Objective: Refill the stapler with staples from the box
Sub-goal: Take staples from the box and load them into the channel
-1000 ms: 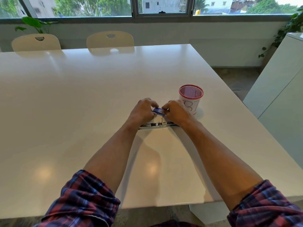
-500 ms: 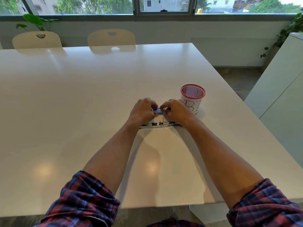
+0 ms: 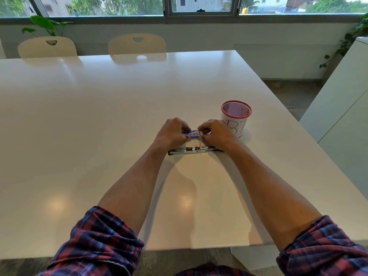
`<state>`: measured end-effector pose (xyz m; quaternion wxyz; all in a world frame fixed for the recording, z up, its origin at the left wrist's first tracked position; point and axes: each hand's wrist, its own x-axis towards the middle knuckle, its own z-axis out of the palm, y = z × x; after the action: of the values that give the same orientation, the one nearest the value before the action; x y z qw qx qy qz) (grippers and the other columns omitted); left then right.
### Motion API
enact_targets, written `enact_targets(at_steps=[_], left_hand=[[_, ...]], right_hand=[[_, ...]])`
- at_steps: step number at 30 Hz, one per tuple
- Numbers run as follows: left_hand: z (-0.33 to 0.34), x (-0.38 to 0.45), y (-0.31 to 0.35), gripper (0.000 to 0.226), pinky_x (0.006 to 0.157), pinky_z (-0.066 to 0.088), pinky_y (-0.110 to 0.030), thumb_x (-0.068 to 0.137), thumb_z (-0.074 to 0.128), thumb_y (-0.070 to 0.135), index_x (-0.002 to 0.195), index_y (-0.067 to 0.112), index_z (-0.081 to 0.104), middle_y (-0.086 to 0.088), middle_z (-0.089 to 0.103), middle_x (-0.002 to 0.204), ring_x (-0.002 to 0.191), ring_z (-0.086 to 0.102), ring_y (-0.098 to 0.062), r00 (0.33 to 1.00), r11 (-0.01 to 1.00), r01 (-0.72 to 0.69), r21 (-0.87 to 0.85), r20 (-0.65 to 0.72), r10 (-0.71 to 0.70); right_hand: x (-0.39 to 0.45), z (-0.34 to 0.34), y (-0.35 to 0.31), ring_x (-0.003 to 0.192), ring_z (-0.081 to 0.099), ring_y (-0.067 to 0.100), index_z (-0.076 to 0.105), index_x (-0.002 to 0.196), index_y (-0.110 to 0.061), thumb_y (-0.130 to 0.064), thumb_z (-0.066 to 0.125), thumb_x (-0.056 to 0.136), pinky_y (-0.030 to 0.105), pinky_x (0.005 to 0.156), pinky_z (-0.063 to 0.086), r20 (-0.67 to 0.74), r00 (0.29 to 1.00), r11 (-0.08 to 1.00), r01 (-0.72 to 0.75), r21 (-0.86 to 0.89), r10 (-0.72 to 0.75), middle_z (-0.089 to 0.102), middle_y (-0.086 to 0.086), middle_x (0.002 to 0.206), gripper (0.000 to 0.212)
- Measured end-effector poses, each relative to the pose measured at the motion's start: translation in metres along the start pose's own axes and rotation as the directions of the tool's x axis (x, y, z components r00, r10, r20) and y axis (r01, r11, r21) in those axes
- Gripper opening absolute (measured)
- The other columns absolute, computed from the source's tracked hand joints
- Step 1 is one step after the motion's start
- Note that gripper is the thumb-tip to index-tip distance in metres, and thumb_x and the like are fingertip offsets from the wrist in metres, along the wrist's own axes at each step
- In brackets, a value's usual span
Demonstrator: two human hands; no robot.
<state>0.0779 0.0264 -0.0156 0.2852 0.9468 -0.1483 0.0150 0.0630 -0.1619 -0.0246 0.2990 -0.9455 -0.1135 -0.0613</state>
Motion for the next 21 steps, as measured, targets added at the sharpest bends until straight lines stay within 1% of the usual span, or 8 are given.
enact_targets(at_steps=[3, 4, 6, 8, 12, 15, 17, 21], left_hand=[[-0.001, -0.001, -0.003, 0.031, 0.070, 0.051, -0.022, 0.080, 0.084, 0.009, 0.111, 0.009, 0.079, -0.004, 0.073, 0.097, 0.079, 0.064, -0.012, 1.000, 1.000, 0.009, -0.015, 0.006, -0.009], [-0.001, -0.002, -0.004, 0.031, 0.069, 0.050, -0.020, 0.080, 0.084, 0.009, 0.111, 0.009, 0.079, -0.004, 0.073, 0.098, 0.079, 0.063, -0.011, 1.000, 1.000, 0.013, -0.021, 0.007, -0.013], [-0.002, -0.003, -0.005, 0.032, 0.063, 0.043, -0.014, 0.081, 0.083, 0.009, 0.112, 0.010, 0.078, 0.000, 0.069, 0.092, 0.075, 0.059, -0.004, 1.000, 0.999, 0.018, -0.032, 0.008, -0.018], [-0.002, -0.003, -0.006, 0.032, 0.058, 0.038, -0.010, 0.081, 0.083, 0.009, 0.113, 0.010, 0.078, 0.003, 0.066, 0.090, 0.072, 0.057, -0.001, 1.000, 0.999, 0.022, -0.041, 0.011, -0.021], [-0.001, -0.002, -0.009, 0.033, 0.060, 0.041, -0.009, 0.081, 0.084, 0.010, 0.113, 0.009, 0.078, -0.004, 0.076, 0.100, 0.074, 0.062, -0.003, 0.999, 0.997, 0.039, -0.072, 0.017, -0.038], [-0.001, -0.002, -0.010, 0.033, 0.059, 0.042, -0.007, 0.081, 0.084, 0.010, 0.113, 0.009, 0.077, -0.005, 0.077, 0.104, 0.077, 0.064, -0.004, 0.999, 0.995, 0.050, -0.092, 0.022, -0.049], [-0.001, -0.002, -0.010, 0.032, 0.061, 0.044, -0.008, 0.081, 0.084, 0.009, 0.112, 0.010, 0.077, -0.005, 0.077, 0.104, 0.077, 0.064, -0.003, 0.998, 0.994, 0.055, -0.096, 0.023, -0.053], [-0.003, -0.003, -0.012, 0.032, 0.062, 0.047, -0.011, 0.081, 0.084, 0.010, 0.112, 0.011, 0.077, -0.003, 0.076, 0.101, 0.082, 0.067, -0.007, 0.997, 0.990, 0.070, -0.125, 0.036, -0.066]], right_hand=[[0.000, 0.000, 0.000, 0.095, 0.068, 0.012, 0.073, 0.121, -0.008, -0.014, 0.082, 0.083, 0.016, 0.079, 0.050, -0.009, 1.000, 0.999, -0.020, 0.038, 0.020, 0.074, 0.007, 0.116, 0.039], [0.000, 0.000, 0.000, 0.093, 0.068, 0.012, 0.073, 0.120, -0.008, -0.014, 0.082, 0.084, 0.016, 0.079, 0.051, -0.012, 1.000, 0.999, -0.024, 0.047, 0.024, 0.075, 0.007, 0.114, 0.037], [0.001, 0.000, 0.001, 0.091, 0.069, 0.013, 0.075, 0.117, -0.008, -0.016, 0.081, 0.085, 0.017, 0.078, 0.052, -0.015, 0.999, 0.998, -0.028, 0.054, 0.029, 0.076, 0.008, 0.110, 0.034], [0.001, -0.001, 0.001, 0.089, 0.070, 0.014, 0.075, 0.115, -0.008, -0.016, 0.080, 0.086, 0.019, 0.077, 0.053, -0.014, 1.000, 0.998, -0.026, 0.051, 0.026, 0.077, 0.007, 0.107, 0.030], [0.002, -0.003, 0.003, 0.088, 0.069, 0.014, 0.076, 0.110, -0.008, -0.015, 0.075, 0.090, 0.018, 0.075, 0.055, -0.029, 0.999, 0.997, -0.015, 0.080, 0.017, 0.077, 0.007, 0.104, 0.021], [0.001, -0.001, 0.005, 0.092, 0.071, 0.015, 0.075, 0.111, -0.009, -0.010, 0.074, 0.089, 0.028, 0.080, 0.062, -0.055, 0.998, 0.993, -0.033, 0.111, 0.039, 0.076, 0.007, 0.104, 0.022], [0.000, 0.001, 0.005, 0.091, 0.072, 0.015, 0.074, 0.112, -0.011, -0.008, 0.073, 0.089, 0.033, 0.080, 0.063, -0.071, 0.996, 0.993, -0.044, 0.107, 0.052, 0.076, 0.006, 0.102, 0.024], [0.000, 0.004, 0.004, 0.091, 0.071, 0.018, 0.076, 0.107, -0.009, -0.008, 0.072, 0.089, 0.033, 0.078, 0.063, -0.081, 0.994, 0.995, -0.065, 0.078, 0.071, 0.076, 0.008, 0.104, 0.018]])
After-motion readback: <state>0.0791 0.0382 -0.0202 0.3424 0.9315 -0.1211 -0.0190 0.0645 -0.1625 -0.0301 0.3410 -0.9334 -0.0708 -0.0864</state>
